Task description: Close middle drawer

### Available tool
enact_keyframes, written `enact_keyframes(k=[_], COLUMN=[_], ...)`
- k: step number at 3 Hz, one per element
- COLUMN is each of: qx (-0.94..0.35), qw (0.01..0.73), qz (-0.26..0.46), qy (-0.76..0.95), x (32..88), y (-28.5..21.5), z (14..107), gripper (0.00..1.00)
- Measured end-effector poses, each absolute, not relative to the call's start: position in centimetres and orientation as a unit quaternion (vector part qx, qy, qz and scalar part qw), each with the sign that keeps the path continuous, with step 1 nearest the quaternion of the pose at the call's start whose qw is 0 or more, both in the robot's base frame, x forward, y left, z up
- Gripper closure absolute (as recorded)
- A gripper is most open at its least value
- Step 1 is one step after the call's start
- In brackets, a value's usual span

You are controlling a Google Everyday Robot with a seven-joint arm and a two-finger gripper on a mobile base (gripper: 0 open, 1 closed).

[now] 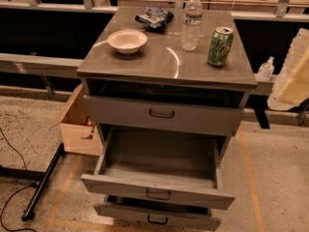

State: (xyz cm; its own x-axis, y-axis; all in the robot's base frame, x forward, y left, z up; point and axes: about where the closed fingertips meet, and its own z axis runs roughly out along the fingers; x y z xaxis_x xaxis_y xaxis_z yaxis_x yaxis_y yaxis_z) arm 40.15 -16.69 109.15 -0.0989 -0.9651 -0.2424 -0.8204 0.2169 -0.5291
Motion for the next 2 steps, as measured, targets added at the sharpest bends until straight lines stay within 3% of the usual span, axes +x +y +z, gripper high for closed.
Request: enact_keyframes(k=[2], qx=[-0.612], qw=[0.276], qz=[-0.131], qy=[0.73], x=[40.15], y=[-16.69], z=[109.15], gripper=[0.0])
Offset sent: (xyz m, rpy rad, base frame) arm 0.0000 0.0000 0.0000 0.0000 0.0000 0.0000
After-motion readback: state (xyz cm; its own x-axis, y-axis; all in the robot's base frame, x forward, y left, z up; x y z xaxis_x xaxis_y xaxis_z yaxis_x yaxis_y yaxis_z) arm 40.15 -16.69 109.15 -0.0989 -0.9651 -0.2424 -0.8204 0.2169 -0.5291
